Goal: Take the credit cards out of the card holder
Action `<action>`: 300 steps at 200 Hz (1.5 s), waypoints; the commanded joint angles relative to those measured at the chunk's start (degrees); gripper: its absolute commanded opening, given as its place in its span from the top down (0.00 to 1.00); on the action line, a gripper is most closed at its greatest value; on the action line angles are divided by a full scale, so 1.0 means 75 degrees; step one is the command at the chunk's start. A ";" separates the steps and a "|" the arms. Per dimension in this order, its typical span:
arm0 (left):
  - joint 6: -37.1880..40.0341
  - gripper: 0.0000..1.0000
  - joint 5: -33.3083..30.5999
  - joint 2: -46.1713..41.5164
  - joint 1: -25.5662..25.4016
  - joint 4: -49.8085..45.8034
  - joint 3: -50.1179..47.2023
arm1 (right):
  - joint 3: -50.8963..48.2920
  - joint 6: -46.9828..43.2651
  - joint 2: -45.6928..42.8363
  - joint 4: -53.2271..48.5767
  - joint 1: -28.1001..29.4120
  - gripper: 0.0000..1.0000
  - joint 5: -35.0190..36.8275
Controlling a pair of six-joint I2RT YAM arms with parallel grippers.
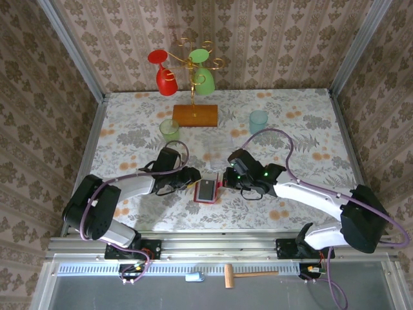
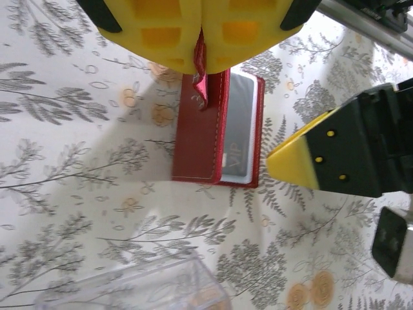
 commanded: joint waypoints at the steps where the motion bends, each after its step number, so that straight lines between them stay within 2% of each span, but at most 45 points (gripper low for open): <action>1: -0.0173 0.63 0.0119 0.0092 -0.0034 0.0160 0.0244 | -0.0258 -0.0187 -0.0260 -0.0424 -0.0208 1.00 0.0297; 52: -0.0351 0.65 0.0220 0.0358 -0.0424 0.0309 0.0631 | -0.0680 -0.0444 -0.0413 -0.0554 -0.0642 1.00 0.0333; 119: -0.0569 0.66 0.0263 0.1328 -0.1318 0.0572 0.1352 | -0.1308 -0.0668 -0.0348 -0.0502 -0.0953 1.00 0.0592; 186: -0.0716 0.68 0.0347 0.2239 -0.1985 0.0779 0.1951 | -0.1501 -0.0769 -0.0099 -0.0493 -0.1019 0.82 0.0691; 248: -0.0914 0.69 0.0388 0.2567 -0.2074 0.1109 0.1880 | -0.1086 -0.0898 -0.0741 -0.1274 -0.1024 0.65 0.0822; 300: -0.0916 0.70 0.0361 0.2464 -0.1987 0.1116 0.1755 | -0.0520 -0.0854 -0.1200 -0.1782 -0.1024 0.62 0.0553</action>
